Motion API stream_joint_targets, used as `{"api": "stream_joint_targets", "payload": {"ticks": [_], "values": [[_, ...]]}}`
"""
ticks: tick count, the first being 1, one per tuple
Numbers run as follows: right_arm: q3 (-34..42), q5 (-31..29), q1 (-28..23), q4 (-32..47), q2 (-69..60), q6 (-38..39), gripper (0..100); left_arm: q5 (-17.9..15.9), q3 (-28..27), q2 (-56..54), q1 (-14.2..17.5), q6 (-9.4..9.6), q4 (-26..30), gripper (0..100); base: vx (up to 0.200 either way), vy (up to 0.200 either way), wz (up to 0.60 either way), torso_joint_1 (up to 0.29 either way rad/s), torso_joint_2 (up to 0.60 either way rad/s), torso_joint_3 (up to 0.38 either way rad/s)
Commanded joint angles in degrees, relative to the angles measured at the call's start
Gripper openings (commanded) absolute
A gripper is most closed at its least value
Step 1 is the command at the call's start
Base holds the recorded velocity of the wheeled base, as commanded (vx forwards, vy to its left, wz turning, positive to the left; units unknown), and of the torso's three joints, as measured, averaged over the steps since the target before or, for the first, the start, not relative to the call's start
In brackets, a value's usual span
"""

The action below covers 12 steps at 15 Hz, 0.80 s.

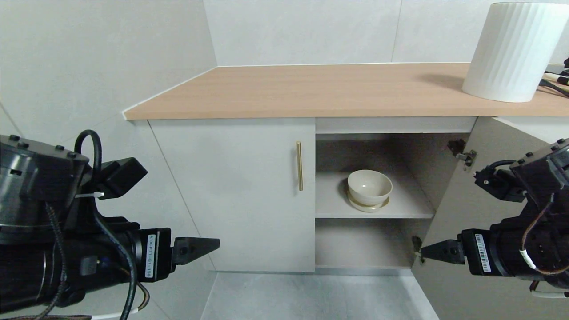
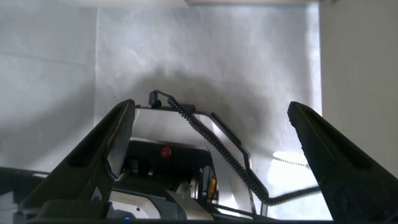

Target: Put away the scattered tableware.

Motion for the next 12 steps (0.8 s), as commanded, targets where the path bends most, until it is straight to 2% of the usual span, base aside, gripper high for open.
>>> {"api": "stream_joint_targets", "payload": {"ticks": [1, 10, 12], "values": [[-0.7, 0.1, 0.0, 1.4, 0.0, 0.0, 100, 0.0, 0.0, 0.4, 0.0, -0.03, 0.0, 100, -0.2, 0.0, 0.0, -0.017, 0.0, 0.007], [-3.1, 0.4, 0.3, 8.0, 0.4, -0.1, 100, 0.0, 0.0, 1.0, 0.0, -0.03, -0.1, 100, -0.2, 0.0, 0.0, 0.0, 0.0, 0.001], [-3.1, 0.4, 0.2, 8.0, 0.4, 0.0, 100, 0.0, 0.1, 1.1, 0.0, -0.03, 0.0, 100, 0.0, 0.0, 0.0, 0.0, 0.0, 0.0]]}}
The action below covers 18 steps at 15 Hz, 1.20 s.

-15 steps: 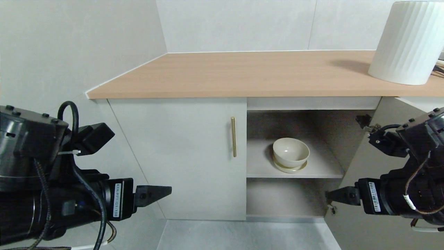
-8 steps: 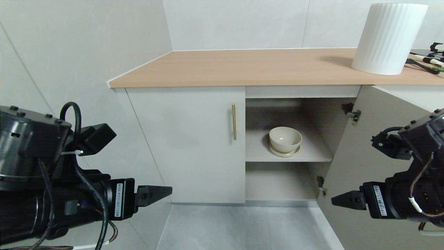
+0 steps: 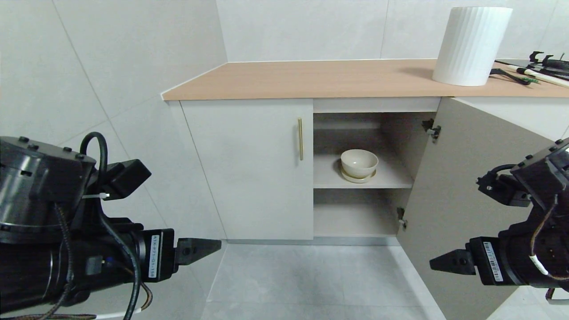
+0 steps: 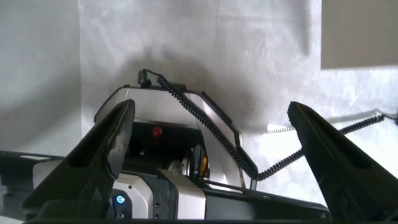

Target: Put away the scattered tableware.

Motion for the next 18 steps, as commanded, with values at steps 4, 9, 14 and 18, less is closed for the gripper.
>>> {"api": "stream_joint_targets", "payload": {"ticks": [4, 9, 14, 18], "values": [[0.0, -0.1, 0.0, 0.3, 0.1, 0.0, 100, 0.0, 0.1, 0.4, 0.0, 0.02, -0.1, 100, 0.0, 0.0, 0.0, 0.0, 0.0, 0.0], [-1.2, -0.5, -1.8, 5.5, -1.2, 0.1, 100, 0.1, 0.1, 0.9, 0.0, 0.19, -0.1, 100, 0.0, 0.0, 0.0, 0.0, 0.0, 0.0], [-2.7, -0.5, -5.2, 9.0, -0.9, -0.2, 100, 0.2, 0.1, 1.2, 0.0, 0.19, -0.1, 100, 0.0, -0.2, 0.0, 0.003, 0.0, 0.0], [-4.3, -0.5, -7.5, 12.1, -1.0, -1.5, 100, 0.2, 0.1, 1.3, 0.0, 0.19, -0.1, 100, 0.0, -0.2, 0.0, 0.002, 0.0, 0.004]]}}
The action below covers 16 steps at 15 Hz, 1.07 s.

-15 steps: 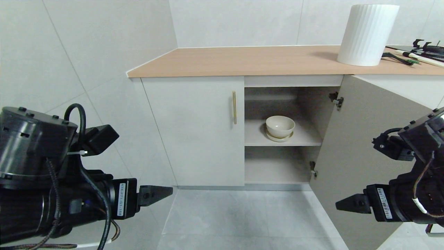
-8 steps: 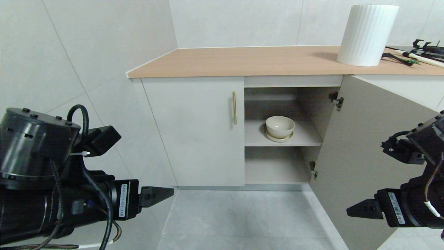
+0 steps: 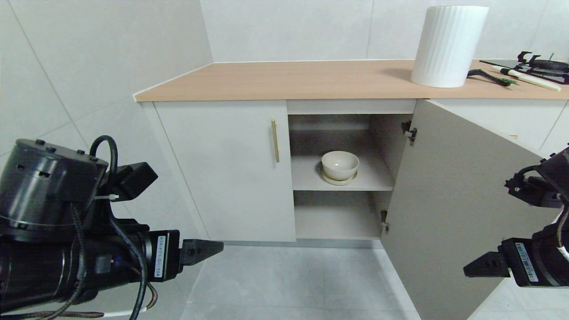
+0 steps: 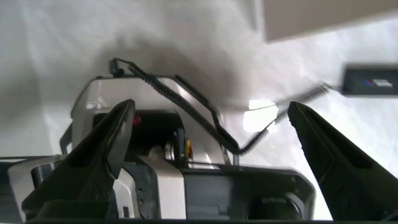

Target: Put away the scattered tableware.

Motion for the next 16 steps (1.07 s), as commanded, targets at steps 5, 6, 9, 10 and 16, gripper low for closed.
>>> {"api": "stream_joint_targets", "payload": {"ticks": [5, 6, 9, 10, 16], "values": [[-3.4, 0.2, -5.0, 6.1, 1.5, -1.2, 100, 0.0, 0.0, 0.2, 0.0, -0.01, 0.0, 100, 0.0, -0.16, 0.0, 0.0, 0.0, 0.003], [-5.4, 0.2, -6.1, 9.3, 1.2, -1.4, 100, 0.0, 0.0, 0.2, 0.0, -0.01, 0.0, 100, 0.0, 0.0, 0.0, 0.0, 0.0, 0.0], [-9.3, 0.1, -8.7, 13.4, -1.0, -1.4, 100, 0.0, 0.0, 0.6, 0.0, -0.01, 0.0, 100, 0.0, 0.0, 0.0, 0.0, 0.0, 0.0], [-10.7, 0.3, -12.8, 12.2, -2.3, -2.0, 100, 0.0, 0.0, 0.6, 0.0, -0.01, 0.0, 100, 0.0, 0.0, 0.0, 0.0, 0.0, 0.0], [-10.6, 1.4, -27.2, 7.6, -1.5, -10.3, 100, 0.0, 0.0, 0.6, 0.0, -0.01, 0.0, 100, 0.0, 0.0, 0.0, 0.0, 0.0, 0.0]]}}
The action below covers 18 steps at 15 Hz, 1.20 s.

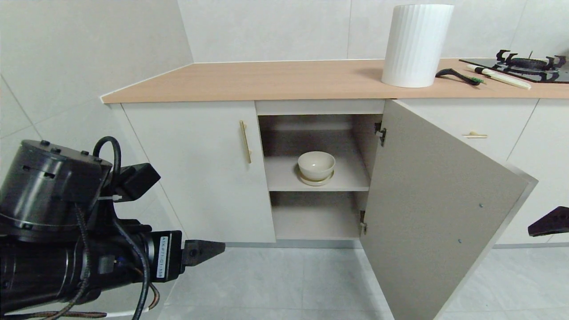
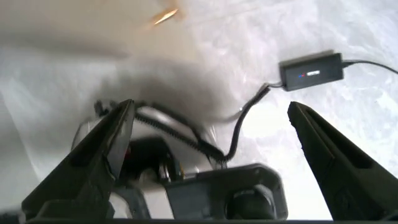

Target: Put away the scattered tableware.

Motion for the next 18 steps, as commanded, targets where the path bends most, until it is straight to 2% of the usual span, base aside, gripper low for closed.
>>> {"api": "stream_joint_targets", "payload": {"ticks": [1, 4, 8, 11, 13, 15, 18], "values": [[0.1, 0.0, -6.2, -1.5, 3.0, -1.8, 100, 0.0, 0.0, 0.0, 0.0, -0.01, 0.0, 100, 0.0, 0.0, 0.0, 0.0, 0.0, 0.0], [0.5, -0.1, -9.2, -4.3, 9.5, -1.5, 100, 0.0, 0.0, 0.1, 0.0, -0.01, 0.0, 100, 0.0, 0.0, 0.0, 0.0, 0.0, 0.0], [6.4, 0.2, -9.2, -17.0, 12.2, -1.4, 100, -0.1, -0.2, 0.0, 0.0, -0.1, -0.1, 100, 0.0, 0.0, 0.0, 0.0, 0.0, 0.0], [7.7, 3.1, -8.7, -19.3, 12.6, -1.4, 100, -0.1, -0.3, -0.3, 0.0, -0.1, -0.1, 100, 0.0, 0.0, 0.0, 0.0, 0.0, 0.0], [7.8, 8.7, -6.0, -19.3, 13.4, -1.3, 100, -0.1, -0.4, -0.4, 0.0, -0.28, -0.1, 100, 0.0, 0.0, 0.0, 0.0, 0.0, 0.0], [7.5, 9.2, -1.4, -19.6, 14.0, -1.2, 100, 0.0, -0.6, -0.4, 0.0, -0.28, -0.1, 100, 0.0, 0.0, 0.0, 0.0, 0.0, 0.0], [7.1, 9.2, 5.8, -24.6, 17.8, -1.0, 100, 0.1, -0.7, -0.4, 0.1, -0.28, -0.2, 100, 0.0, 0.0, 0.0, 0.0, 0.0, 0.0]]}}
